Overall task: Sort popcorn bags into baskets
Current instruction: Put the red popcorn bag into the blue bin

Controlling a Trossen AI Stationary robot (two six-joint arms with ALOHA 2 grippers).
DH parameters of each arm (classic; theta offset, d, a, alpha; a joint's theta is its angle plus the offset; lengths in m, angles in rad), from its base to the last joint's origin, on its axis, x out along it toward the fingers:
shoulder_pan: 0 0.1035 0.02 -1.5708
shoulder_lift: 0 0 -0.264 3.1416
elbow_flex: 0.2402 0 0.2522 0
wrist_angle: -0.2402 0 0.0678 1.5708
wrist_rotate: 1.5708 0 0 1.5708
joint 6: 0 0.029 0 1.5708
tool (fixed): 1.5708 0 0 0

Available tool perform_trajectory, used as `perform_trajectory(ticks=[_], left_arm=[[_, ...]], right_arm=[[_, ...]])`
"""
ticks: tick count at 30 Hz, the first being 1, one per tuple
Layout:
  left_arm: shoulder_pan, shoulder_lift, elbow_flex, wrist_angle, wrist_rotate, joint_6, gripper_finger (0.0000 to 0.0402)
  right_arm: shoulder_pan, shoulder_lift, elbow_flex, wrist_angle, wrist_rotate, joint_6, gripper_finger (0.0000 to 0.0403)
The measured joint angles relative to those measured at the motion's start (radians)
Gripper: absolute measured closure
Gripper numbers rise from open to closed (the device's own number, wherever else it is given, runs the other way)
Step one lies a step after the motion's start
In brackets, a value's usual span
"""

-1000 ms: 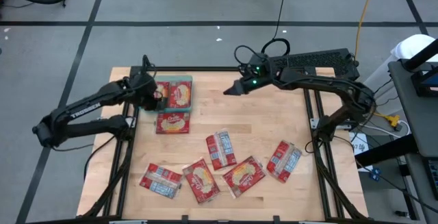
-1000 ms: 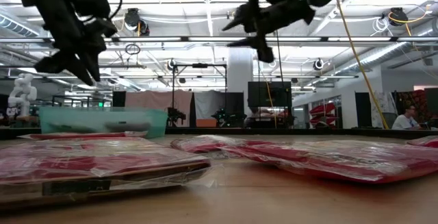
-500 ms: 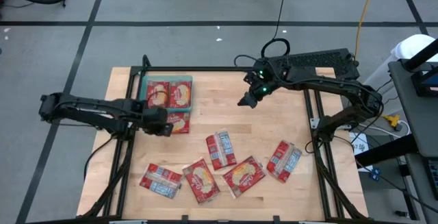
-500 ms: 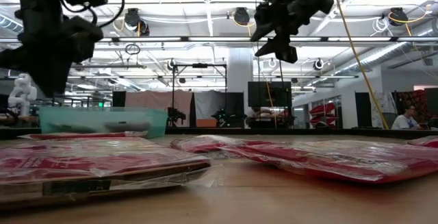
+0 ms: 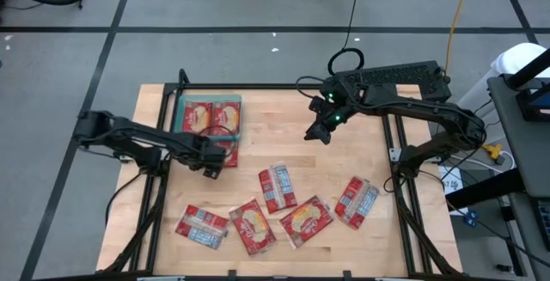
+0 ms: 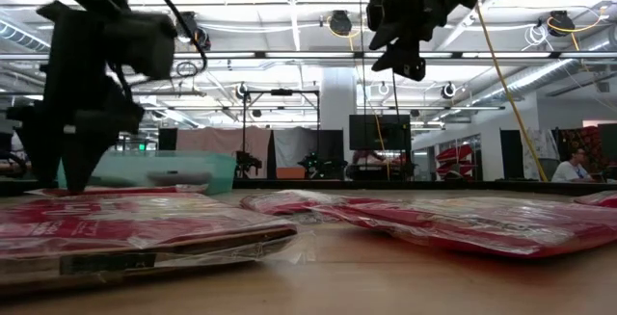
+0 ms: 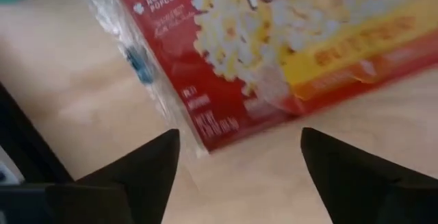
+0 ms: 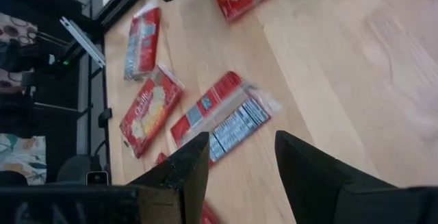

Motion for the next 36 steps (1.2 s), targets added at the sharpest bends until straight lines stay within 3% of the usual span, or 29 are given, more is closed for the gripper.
perform_trajectory(ticks=[4, 8, 12, 16, 18, 22, 30, 36], left_arm=[[0.026, 0.087, 0.007, 0.016, 0.000, 0.091, 0.0109], [0.053, 0.123, 0.012, 0.039, 0.012, 0.169, 0.0155], [0.066, 0.125, 0.012, 0.062, 0.014, 0.206, 0.0240], [0.063, 0.126, 0.011, 0.094, 0.015, 0.259, 0.0356], [0.053, 0.121, 0.011, 0.098, -0.011, 0.270, 0.0386], [0.028, 0.088, 0.048, 0.090, -0.081, 0.269, 0.0395], [-0.056, -0.042, 0.272, 0.073, -0.108, 0.312, 0.0400], [-0.071, -0.051, 0.414, 0.020, -0.164, 0.453, 0.0400]], right_arm=[[0.000, -0.002, 0.000, 0.000, 0.000, 0.000, 0.0245], [0.006, -0.002, 0.000, -0.006, 0.001, 0.007, 0.0245], [0.009, -0.002, 0.000, -0.004, 0.001, 0.029, 0.0245], [0.009, -0.002, 0.000, 0.024, 0.003, 0.075, 0.0245], [0.009, -0.002, 0.000, 0.060, 0.008, 0.110, 0.0245], [0.014, -0.002, 0.000, 0.133, 0.081, 0.237, 0.0245], [0.058, -0.001, 0.000, 0.262, 0.162, 0.460, 0.0245], [0.111, 0.020, -0.008, 0.262, 0.195, 0.600, 0.0245]])
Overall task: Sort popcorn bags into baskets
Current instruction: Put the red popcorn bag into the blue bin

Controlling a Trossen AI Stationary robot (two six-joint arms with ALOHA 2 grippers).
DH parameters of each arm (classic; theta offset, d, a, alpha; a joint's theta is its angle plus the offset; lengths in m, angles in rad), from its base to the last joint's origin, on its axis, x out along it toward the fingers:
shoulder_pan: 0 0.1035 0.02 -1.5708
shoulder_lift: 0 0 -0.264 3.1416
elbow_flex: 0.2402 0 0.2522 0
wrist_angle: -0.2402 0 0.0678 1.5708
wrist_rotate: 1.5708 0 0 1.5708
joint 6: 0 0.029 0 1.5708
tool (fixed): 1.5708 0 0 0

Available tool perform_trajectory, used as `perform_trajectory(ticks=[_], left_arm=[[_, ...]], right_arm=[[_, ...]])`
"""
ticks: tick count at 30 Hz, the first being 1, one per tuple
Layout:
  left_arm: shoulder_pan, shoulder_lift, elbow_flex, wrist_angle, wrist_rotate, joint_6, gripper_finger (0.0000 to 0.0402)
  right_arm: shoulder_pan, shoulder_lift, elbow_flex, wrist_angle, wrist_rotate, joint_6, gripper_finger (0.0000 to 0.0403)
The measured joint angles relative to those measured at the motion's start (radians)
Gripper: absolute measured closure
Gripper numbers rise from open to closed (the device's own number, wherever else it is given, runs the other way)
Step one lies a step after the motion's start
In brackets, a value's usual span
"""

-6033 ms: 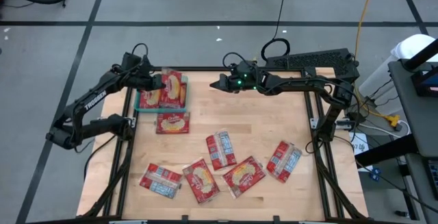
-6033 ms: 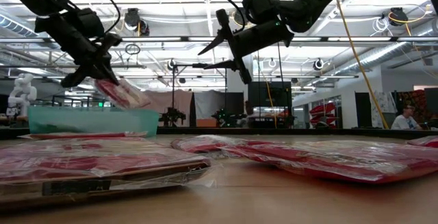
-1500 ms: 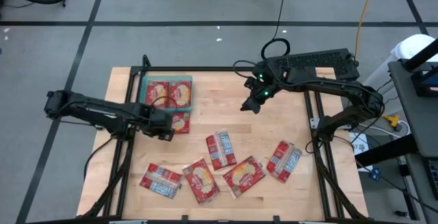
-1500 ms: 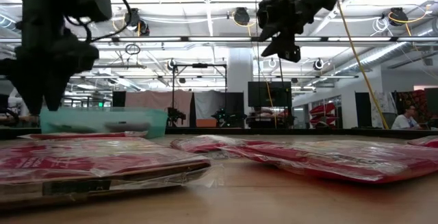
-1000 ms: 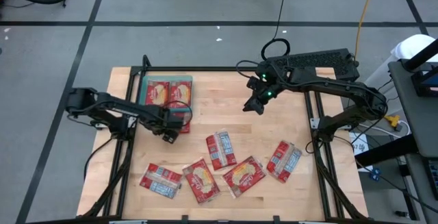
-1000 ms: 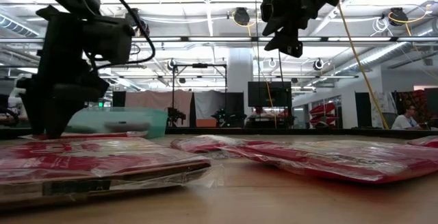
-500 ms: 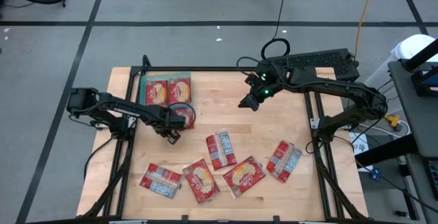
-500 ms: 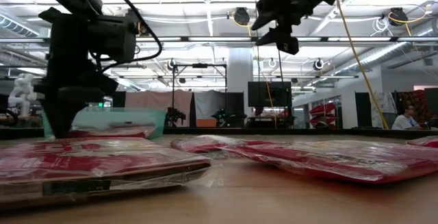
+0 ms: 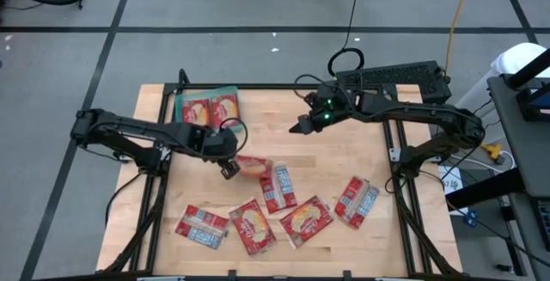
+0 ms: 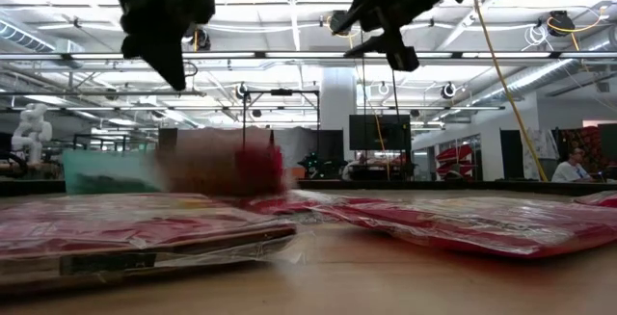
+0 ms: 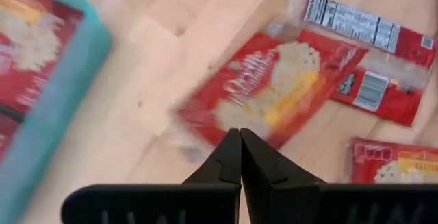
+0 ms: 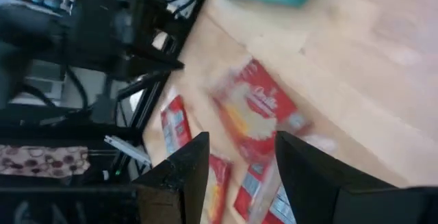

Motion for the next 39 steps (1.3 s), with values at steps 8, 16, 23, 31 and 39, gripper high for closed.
perform_trajectory(ticks=[8, 16, 23, 31, 39], left_arm=[[0.040, -0.002, 0.036, -0.003, 0.069, 0.141, 0.0401], [0.092, 0.013, -0.095, 0.084, 0.219, 0.104, 0.0351], [0.087, 0.013, -0.249, 0.271, 0.323, 0.083, 0.0264], [0.019, 0.013, -0.374, 0.439, 0.341, -0.094, 0.0250], [-0.049, 0.012, -0.373, 0.466, 0.332, -0.206, 0.0250]], right_arm=[[0.097, 0.001, -0.165, 0.184, 0.025, 0.269, 0.0245], [0.190, 0.002, -0.303, 0.351, 0.081, 0.516, 0.0245], [0.154, 0.044, -0.289, 0.354, 0.093, 0.465, 0.0245], [0.040, 0.309, -0.166, 0.407, -0.155, 0.275, 0.0237], [0.021, 0.585, 0.011, 0.412, -0.269, 0.152, 0.0176]])
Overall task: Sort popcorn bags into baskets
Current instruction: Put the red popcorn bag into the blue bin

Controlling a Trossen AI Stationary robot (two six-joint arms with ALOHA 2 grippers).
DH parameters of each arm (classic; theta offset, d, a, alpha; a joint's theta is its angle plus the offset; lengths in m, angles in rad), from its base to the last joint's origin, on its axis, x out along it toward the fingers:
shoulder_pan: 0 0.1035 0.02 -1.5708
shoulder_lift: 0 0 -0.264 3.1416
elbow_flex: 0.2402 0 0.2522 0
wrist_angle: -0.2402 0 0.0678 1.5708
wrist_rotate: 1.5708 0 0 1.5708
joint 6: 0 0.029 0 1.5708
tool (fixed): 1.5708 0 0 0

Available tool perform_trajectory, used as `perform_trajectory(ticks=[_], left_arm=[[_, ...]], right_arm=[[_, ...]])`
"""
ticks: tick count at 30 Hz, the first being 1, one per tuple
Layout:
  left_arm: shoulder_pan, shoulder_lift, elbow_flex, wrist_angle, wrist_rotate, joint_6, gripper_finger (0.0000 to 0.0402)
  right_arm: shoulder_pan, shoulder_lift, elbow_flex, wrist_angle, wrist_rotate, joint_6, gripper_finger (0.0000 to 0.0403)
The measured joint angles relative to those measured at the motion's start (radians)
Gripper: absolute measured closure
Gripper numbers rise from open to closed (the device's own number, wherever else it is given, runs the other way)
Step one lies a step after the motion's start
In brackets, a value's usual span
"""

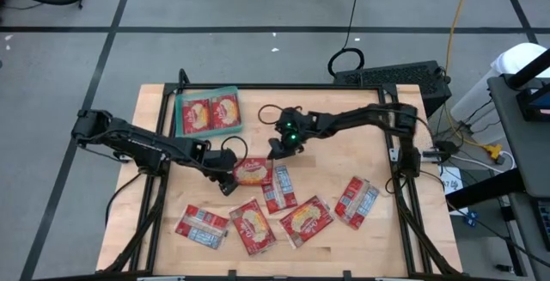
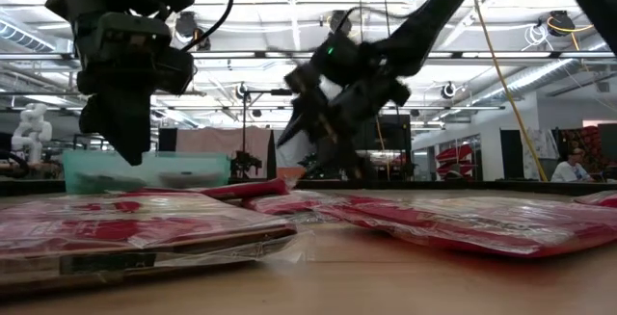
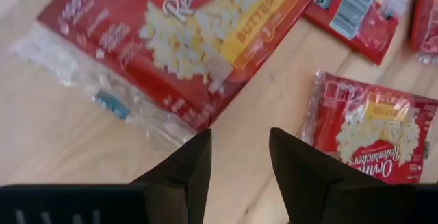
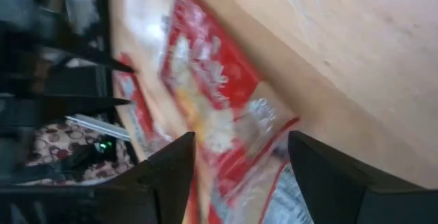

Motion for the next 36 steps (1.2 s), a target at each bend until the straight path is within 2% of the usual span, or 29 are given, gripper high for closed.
perform_trajectory(ticks=[4, 12, 14, 19, 26, 31, 36], left_arm=[[-0.017, 0.000, 0.000, 0.000, -0.029, -0.035, 0.0250], [-0.008, 0.000, -0.021, 0.002, -0.058, -0.058, 0.0250], [0.002, 0.000, -0.022, 0.003, -0.060, -0.055, 0.0250], [0.030, 0.000, -0.022, 0.023, -0.063, -0.072, 0.0250], [0.064, 0.000, -0.022, 0.057, -0.055, -0.128, 0.0250], [0.090, 0.000, -0.022, 0.071, -0.056, -0.107, 0.0249], [0.111, 0.000, -0.022, 0.108, -0.054, 0.034, 0.0230]], right_arm=[[0.005, 0.067, 0.025, -0.012, -0.002, -0.047, 0.0163], [0.017, 0.076, 0.025, 0.063, 0.031, -0.137, 0.0171], [0.026, 0.097, 0.026, 0.111, 0.035, -0.153, 0.0188], [0.041, 0.162, 0.031, 0.243, -0.054, -0.091, 0.0250], [0.043, 0.155, 0.028, 0.255, -0.057, -0.163, 0.0387], [0.040, 0.116, 0.023, 0.243, -0.053, -0.196, 0.0398], [0.034, 0.075, 0.021, 0.207, -0.070, -0.205, 0.0401]])
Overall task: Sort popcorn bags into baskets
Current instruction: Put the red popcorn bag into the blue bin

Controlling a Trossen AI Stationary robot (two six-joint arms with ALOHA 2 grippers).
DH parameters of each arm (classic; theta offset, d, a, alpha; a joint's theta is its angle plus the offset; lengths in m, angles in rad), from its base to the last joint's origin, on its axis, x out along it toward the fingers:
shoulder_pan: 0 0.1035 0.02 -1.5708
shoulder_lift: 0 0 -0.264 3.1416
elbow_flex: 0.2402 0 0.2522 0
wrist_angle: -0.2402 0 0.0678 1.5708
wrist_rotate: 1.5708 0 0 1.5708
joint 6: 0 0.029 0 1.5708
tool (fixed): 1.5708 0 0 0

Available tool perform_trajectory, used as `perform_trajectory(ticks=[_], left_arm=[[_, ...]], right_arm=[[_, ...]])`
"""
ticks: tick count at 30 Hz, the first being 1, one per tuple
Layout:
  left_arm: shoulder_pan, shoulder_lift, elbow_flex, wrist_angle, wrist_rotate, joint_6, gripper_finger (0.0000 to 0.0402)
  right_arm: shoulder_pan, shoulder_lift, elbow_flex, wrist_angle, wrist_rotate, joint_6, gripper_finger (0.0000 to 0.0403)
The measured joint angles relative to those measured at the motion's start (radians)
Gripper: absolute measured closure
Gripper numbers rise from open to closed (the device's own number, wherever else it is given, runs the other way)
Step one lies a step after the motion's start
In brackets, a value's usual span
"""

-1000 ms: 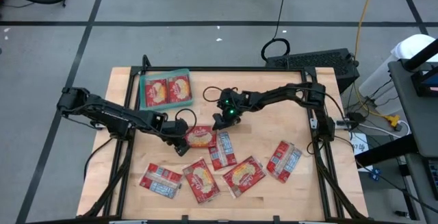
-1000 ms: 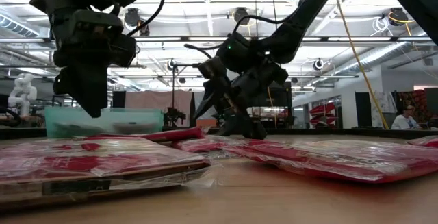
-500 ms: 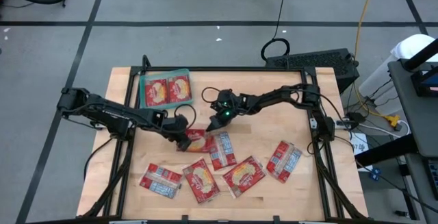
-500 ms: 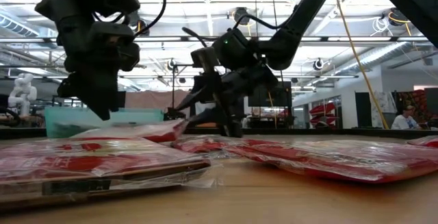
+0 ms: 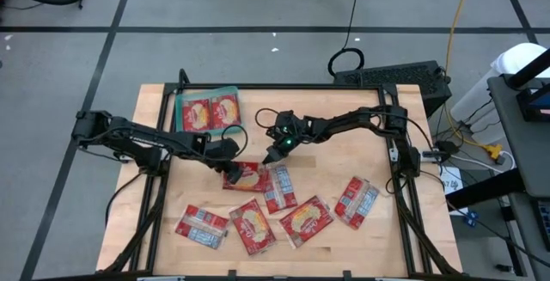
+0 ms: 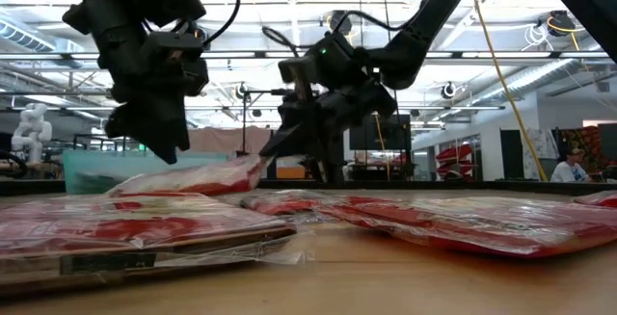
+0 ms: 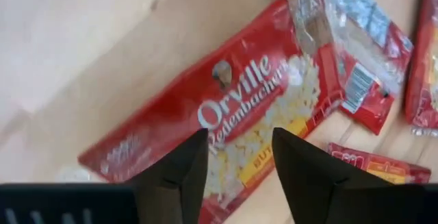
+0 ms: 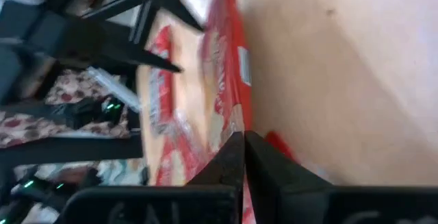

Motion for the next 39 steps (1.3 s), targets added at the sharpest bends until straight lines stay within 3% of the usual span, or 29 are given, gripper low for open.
perform_trajectory(ticks=[9, 15, 25, 32, 39], left_arm=[[0.057, 0.000, 0.083, 0.068, 0.005, 0.250, 0.0138], [0.137, -0.001, 0.114, 0.061, 0.119, 0.419, 0.0127], [0.256, 0.008, 0.114, 0.089, 0.320, 0.779, 0.0165], [0.318, 0.155, 0.115, 0.120, 0.615, 0.803, 0.0216], [0.313, 0.223, 0.113, 0.132, 0.640, 0.804, 0.0315]], right_arm=[[0.024, -0.051, 0.002, -0.097, -0.030, -0.068, 0.0402], [0.031, -0.149, 0.002, -0.201, 0.036, -0.173, 0.0403], [0.030, -0.221, 0.003, -0.238, 0.103, -0.329, 0.0403], [0.031, -0.220, 0.003, -0.225, 0.154, -0.366, 0.0403], [0.027, -0.220, 0.003, -0.213, 0.177, -0.362, 0.0403]])
